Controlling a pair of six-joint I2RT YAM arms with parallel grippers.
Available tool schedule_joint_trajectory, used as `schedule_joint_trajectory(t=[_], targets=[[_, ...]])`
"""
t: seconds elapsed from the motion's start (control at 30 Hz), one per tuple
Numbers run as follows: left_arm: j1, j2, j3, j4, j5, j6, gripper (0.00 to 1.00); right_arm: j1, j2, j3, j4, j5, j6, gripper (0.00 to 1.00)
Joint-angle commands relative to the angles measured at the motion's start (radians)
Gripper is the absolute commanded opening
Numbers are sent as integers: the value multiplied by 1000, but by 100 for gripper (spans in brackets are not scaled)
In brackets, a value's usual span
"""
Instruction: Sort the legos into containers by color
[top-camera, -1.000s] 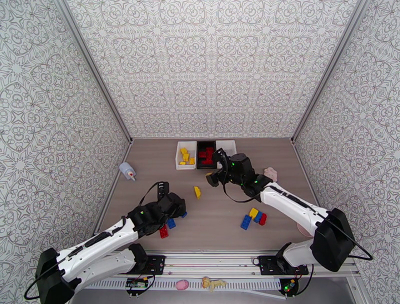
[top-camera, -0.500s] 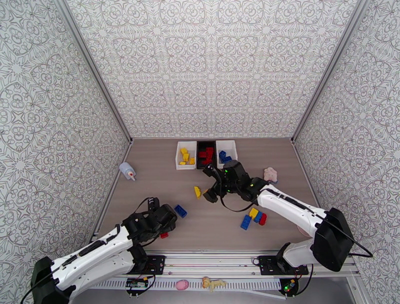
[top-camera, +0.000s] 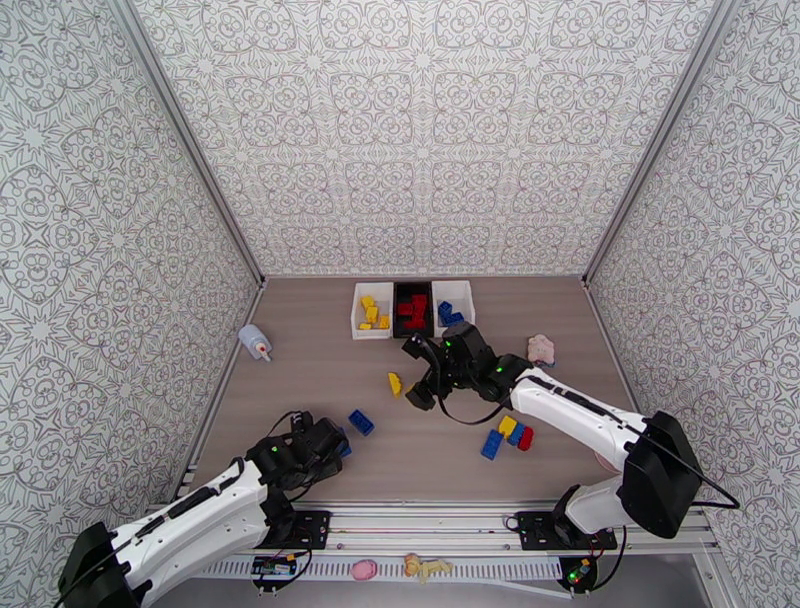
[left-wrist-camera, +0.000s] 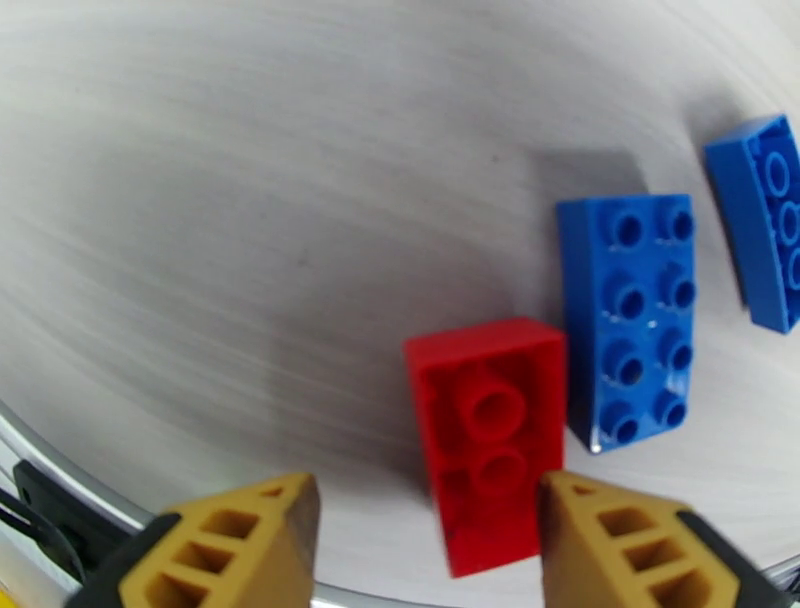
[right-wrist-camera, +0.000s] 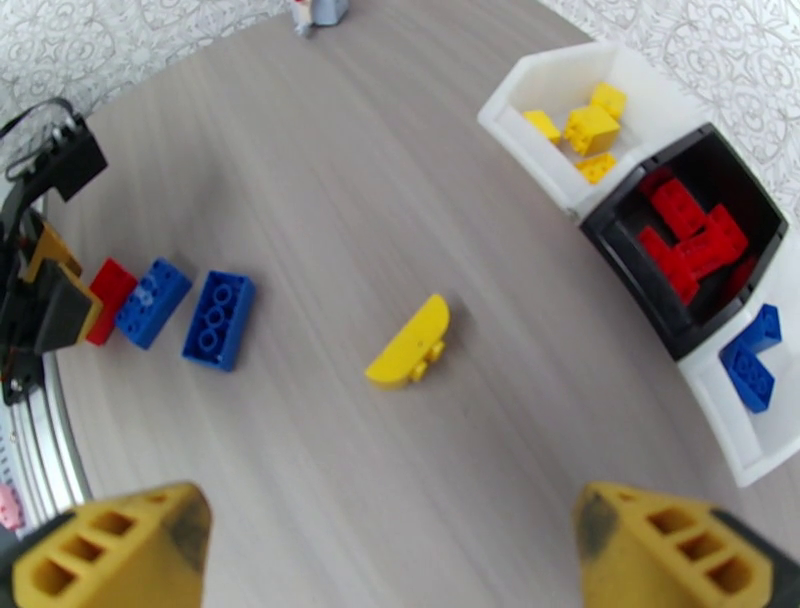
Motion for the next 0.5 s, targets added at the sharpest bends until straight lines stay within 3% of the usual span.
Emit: schedule_joint_trajectory(t=[0.0, 0.47], targets=[[16, -1, -18, 50, 28, 17, 62, 6, 7, 28, -17, -18, -8, 100], [43, -10, -4, 52, 50, 21, 62, 6, 3, 8, 1, -3, 1, 100]])
